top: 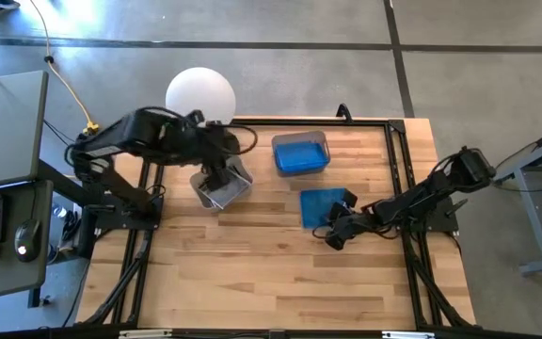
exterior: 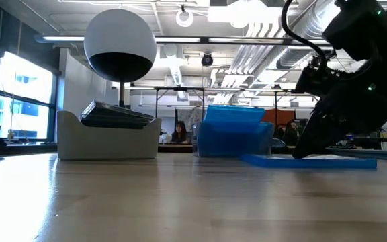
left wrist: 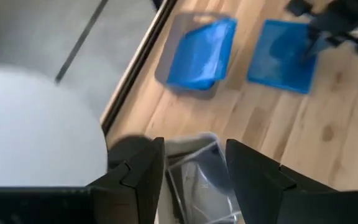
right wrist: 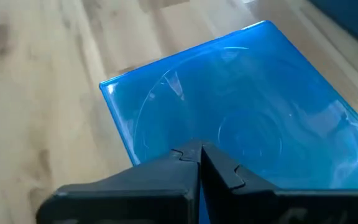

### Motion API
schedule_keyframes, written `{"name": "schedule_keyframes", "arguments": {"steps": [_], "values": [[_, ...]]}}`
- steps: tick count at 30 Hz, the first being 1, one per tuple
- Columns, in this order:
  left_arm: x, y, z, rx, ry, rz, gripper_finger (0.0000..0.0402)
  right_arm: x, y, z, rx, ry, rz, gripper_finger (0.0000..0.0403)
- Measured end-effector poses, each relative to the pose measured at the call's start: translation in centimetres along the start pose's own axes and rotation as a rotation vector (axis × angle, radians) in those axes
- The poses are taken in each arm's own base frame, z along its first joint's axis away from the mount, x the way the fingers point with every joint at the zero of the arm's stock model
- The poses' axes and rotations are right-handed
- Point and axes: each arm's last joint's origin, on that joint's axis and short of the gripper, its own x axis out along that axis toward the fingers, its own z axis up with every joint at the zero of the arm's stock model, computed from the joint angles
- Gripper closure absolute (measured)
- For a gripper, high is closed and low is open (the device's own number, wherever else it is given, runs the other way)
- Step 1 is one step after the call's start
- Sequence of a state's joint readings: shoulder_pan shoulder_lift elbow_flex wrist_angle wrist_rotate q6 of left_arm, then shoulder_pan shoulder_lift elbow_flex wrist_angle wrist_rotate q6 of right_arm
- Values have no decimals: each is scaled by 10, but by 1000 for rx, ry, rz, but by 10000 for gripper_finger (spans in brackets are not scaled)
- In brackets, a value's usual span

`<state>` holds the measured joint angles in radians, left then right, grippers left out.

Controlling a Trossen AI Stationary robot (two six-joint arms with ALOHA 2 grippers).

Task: Pick & place jewel cases by type
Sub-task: Put the blue CD case into the black bin

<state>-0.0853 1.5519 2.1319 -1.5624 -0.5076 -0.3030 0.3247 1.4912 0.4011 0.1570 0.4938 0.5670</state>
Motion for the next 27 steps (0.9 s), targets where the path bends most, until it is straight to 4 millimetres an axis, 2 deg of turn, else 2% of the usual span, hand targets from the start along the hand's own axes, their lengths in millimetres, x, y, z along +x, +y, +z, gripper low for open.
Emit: {"name": "schedule_keyframes", "arguments": {"steps": [2, 5, 10, 14, 17, 19, 22, 27], "values": [[11, -3, -12, -49, 16, 19, 234, -1, 5, 2, -6, -3, 18, 403], [37, -14, -30, -83, -4, 19, 234, 0, 15, 8, -19, 25, 100, 403], [97, -46, -58, -75, -79, -205, 234, 20, 38, 14, -91, 80, 218, 403], [140, -72, -74, -147, -168, -436, 234, 40, 71, 27, -197, 108, 331, 403], [169, -89, -89, -194, -158, -576, 234, 45, 103, 43, -338, 64, 413, 403], [185, -98, -98, -226, -130, -617, 234, 43, 123, 56, -419, 26, 443, 403], [201, -102, -109, -254, -89, -582, 234, 35, 145, 71, -509, 37, 458, 403], [229, -115, -121, -257, -4, -553, 234, 6, 169, 86, -640, 68, 340, 403]]}}
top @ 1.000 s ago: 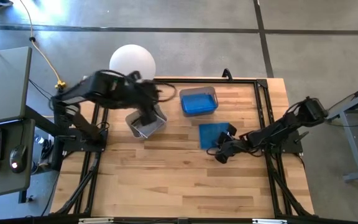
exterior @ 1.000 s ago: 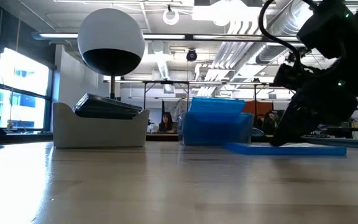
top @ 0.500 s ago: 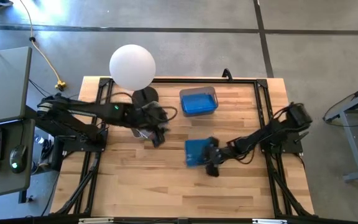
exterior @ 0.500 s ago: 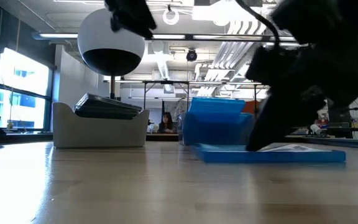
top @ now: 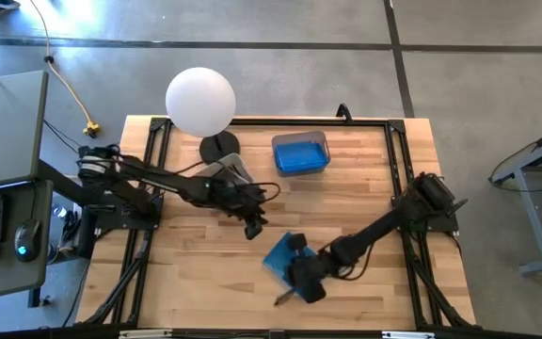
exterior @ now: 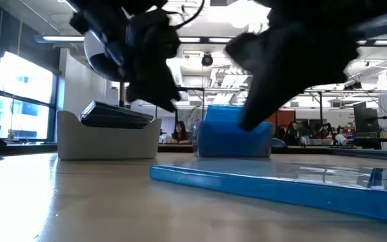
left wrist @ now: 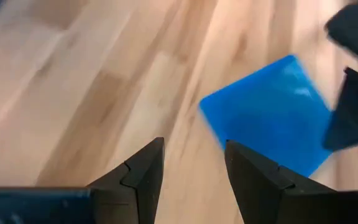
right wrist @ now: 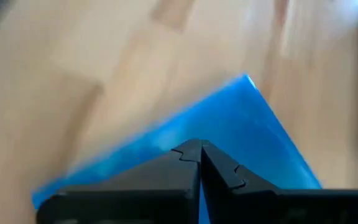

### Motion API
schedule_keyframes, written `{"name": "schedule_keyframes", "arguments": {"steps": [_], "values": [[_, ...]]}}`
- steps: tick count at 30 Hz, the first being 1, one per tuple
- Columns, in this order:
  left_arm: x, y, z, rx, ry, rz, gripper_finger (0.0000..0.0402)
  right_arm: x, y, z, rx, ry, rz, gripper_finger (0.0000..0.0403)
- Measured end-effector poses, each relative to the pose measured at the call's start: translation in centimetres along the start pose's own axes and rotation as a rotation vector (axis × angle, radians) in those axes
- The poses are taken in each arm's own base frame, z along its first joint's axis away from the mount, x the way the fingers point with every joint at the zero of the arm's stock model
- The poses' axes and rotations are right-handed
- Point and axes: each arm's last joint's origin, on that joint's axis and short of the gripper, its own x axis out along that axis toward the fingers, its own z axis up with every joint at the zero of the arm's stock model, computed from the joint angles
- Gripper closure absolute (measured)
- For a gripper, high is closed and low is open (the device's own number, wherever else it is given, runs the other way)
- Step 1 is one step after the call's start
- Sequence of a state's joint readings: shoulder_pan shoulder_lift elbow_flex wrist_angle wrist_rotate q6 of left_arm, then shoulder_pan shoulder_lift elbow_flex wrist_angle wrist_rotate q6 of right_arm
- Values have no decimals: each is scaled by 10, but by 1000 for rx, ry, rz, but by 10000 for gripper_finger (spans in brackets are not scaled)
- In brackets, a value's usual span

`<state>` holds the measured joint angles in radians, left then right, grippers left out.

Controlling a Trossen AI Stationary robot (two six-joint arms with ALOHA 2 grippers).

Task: Pick & place jewel cases by type
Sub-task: Put the blue CD case into the black bin

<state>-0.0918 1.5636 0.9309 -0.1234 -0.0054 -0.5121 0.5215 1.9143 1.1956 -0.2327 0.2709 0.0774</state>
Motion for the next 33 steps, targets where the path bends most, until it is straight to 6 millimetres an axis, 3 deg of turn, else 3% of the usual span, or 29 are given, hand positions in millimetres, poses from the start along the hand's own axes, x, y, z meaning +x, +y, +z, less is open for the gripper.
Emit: {"name": "schedule_keyframes", "arguments": {"steps": [5, 12, 21, 27, 33], "values": [[22, -8, -11, -4, 80, -116, 234, -16, 14, -5, -73, 166, -106, 403], [28, -26, -26, 16, 113, -151, 234, -28, 29, -30, 67, 375, -122, 403], [50, -33, -50, -114, 149, -42, 234, -39, 59, -35, 83, 353, -74, 403], [73, -31, -54, -212, 98, -49, 234, -31, 61, -37, 95, 354, -76, 403], [80, -34, -57, -250, 96, -100, 234, -19, 57, -41, 37, 383, -124, 403]]}}
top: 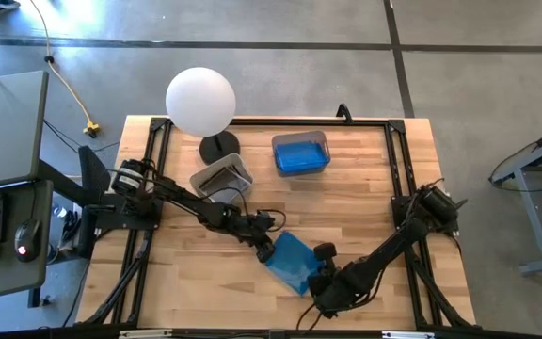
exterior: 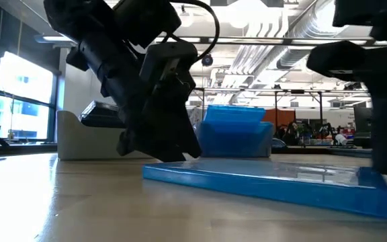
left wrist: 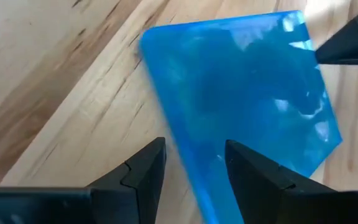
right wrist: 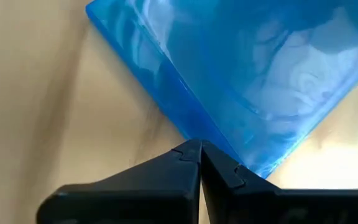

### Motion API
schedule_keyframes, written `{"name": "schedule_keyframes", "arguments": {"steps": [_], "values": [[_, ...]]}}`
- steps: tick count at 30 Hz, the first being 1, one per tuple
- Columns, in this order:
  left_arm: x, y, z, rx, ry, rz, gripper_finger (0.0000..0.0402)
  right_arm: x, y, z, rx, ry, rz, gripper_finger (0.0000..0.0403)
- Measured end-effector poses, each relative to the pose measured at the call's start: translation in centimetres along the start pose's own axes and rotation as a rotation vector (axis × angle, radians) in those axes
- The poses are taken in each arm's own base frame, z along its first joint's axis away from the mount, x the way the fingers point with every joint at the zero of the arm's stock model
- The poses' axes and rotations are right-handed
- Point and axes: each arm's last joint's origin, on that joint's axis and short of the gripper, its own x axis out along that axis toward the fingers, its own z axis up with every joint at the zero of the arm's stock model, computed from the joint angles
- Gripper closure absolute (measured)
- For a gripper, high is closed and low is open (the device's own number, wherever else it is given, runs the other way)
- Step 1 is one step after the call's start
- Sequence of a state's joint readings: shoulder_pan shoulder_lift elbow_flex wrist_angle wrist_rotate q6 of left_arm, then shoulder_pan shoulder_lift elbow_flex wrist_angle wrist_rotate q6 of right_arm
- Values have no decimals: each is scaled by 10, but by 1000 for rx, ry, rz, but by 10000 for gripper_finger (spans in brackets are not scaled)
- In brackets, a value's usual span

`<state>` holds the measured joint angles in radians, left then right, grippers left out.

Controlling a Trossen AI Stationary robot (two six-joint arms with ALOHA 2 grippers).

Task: Pick & place jewel cases by type
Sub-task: Put the blue CD case into the black bin

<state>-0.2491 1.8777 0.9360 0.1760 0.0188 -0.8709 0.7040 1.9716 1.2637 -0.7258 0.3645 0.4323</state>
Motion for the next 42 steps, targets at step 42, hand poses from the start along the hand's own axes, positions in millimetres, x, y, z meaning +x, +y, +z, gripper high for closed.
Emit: {"name": "schedule_keyframes", "arguments": {"steps": [42], "values": [[-12, -13, 74, 360, -64, 78, 234, -52, 24, 11, 119, -352, 97, 403]]}}
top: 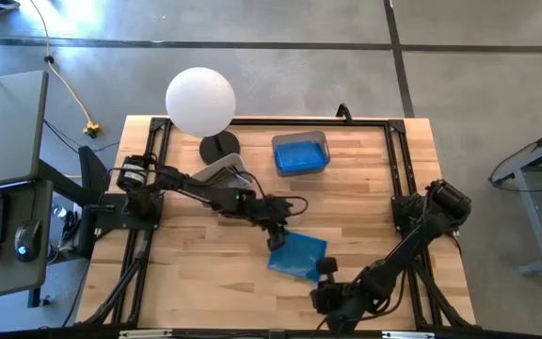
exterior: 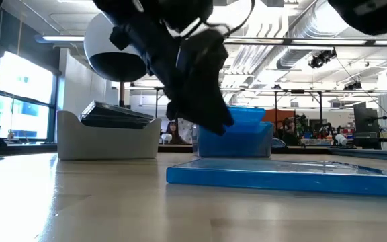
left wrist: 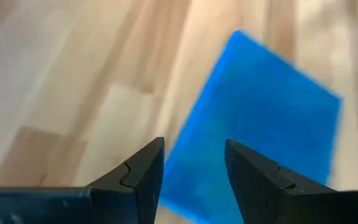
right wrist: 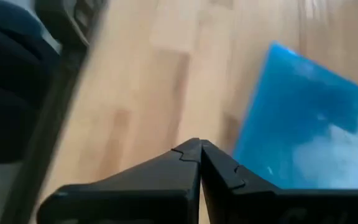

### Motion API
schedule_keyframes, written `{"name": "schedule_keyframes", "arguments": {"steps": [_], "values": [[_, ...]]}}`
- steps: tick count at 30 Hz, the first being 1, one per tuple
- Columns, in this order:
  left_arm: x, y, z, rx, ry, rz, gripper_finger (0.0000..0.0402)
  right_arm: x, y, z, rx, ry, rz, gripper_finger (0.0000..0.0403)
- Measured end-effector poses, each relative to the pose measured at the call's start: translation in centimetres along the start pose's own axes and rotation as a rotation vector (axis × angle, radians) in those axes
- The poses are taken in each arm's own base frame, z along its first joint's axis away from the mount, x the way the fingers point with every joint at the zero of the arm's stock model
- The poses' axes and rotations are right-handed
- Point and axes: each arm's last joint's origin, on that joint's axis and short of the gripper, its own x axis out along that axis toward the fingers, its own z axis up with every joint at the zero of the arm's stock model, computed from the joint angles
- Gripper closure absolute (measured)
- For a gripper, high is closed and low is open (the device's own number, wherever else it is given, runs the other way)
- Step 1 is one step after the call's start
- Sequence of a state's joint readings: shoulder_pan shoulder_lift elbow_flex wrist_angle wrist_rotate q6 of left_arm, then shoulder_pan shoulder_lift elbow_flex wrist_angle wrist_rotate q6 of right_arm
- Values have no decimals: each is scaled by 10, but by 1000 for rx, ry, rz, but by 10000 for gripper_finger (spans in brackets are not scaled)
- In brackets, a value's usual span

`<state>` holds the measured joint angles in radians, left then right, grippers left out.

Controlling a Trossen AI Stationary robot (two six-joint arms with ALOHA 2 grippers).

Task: Pick & place jewel cases by type
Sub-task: Put the blue CD case into the black bin

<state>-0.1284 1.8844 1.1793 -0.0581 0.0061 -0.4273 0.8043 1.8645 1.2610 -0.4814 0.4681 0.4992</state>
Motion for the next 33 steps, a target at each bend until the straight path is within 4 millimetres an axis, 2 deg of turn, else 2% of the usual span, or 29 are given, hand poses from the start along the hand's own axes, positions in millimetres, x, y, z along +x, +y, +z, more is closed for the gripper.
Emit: {"name": "schedule_keyframes", "arguments": {"steps": [4, 7, 13, 18, 21, 25, 33], "values": [[13, 11, -11, 0, 63, 69, 234, 1, -1, 3, -11, -12, 16, 403], [25, 13, -16, 0, 74, 58, 234, 6, -5, 2, 36, 5, 32, 403], [28, 14, -18, -3, 85, 59, 234, 29, -11, -27, 101, -26, 83, 403], [28, 11, -21, -37, 140, -18, 234, 38, -15, -45, 113, -41, 74, 403], [28, 7, -25, -56, 166, -27, 234, 41, -22, -62, 114, 38, 25, 403], [27, -5, -31, -85, 186, -37, 234, 39, -28, -72, 100, 128, -39, 403], [26, -32, -46, -204, 212, -64, 234, 35, -39, -78, -73, 163, -180, 403]]}}
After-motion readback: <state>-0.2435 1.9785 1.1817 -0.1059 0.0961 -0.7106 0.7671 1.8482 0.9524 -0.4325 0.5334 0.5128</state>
